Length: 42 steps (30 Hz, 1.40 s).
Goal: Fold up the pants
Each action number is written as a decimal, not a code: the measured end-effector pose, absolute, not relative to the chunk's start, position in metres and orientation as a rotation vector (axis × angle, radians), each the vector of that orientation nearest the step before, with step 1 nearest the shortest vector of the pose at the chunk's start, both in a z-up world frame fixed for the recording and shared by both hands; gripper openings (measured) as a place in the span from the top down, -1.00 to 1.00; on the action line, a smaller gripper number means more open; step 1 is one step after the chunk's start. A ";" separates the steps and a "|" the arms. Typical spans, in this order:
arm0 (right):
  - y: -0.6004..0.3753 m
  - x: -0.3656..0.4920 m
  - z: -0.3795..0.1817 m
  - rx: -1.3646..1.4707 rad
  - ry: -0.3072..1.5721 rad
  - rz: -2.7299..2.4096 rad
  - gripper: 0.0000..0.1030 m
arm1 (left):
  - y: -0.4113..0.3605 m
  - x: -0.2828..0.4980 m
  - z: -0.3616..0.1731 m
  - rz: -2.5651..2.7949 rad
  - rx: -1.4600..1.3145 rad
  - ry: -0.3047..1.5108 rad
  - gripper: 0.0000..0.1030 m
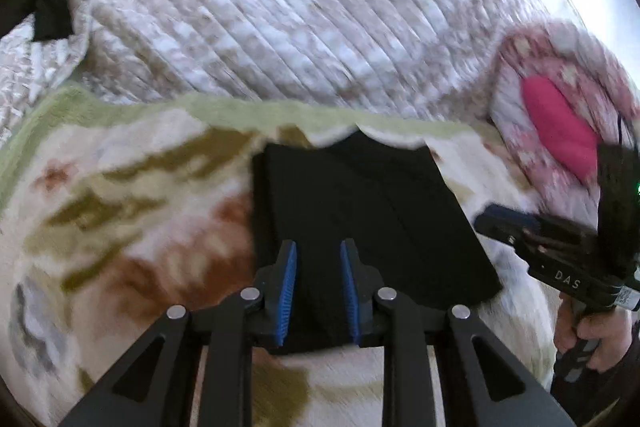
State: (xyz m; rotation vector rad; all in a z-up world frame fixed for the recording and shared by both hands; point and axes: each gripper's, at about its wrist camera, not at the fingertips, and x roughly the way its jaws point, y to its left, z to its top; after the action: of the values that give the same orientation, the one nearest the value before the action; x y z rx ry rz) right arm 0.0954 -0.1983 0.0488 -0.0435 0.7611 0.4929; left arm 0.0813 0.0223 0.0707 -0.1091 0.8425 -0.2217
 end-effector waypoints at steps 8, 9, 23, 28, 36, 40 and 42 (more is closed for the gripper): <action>-0.185 0.085 0.030 -0.118 0.815 0.512 0.13 | 0.007 0.075 0.060 -0.167 -0.033 0.855 0.52; -0.189 0.084 0.033 -0.101 0.808 0.505 0.11 | 0.007 0.072 0.062 -0.150 -0.027 0.844 0.52; -0.191 0.035 0.015 -0.077 0.858 0.434 -0.08 | -0.008 0.025 0.042 -0.078 0.009 0.881 0.36; -0.186 0.040 0.000 -0.106 0.910 0.422 -0.16 | -0.011 0.028 0.023 -0.087 -0.022 0.960 0.28; -0.187 0.041 -0.002 -0.106 0.913 0.420 -0.22 | -0.014 0.027 0.021 -0.084 0.009 0.940 0.19; -0.185 0.040 -0.002 -0.105 0.908 0.423 -0.24 | -0.014 0.028 0.021 -0.086 0.019 0.936 0.16; -0.185 0.040 -0.002 -0.107 0.905 0.425 -0.24 | -0.015 0.028 0.021 -0.085 0.030 0.931 0.15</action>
State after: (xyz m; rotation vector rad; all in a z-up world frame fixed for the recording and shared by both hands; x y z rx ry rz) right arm 0.0397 -0.1848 -0.0020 -0.1067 0.9053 0.4247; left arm 0.0279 -0.0147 0.0211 0.0302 0.9307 -0.0849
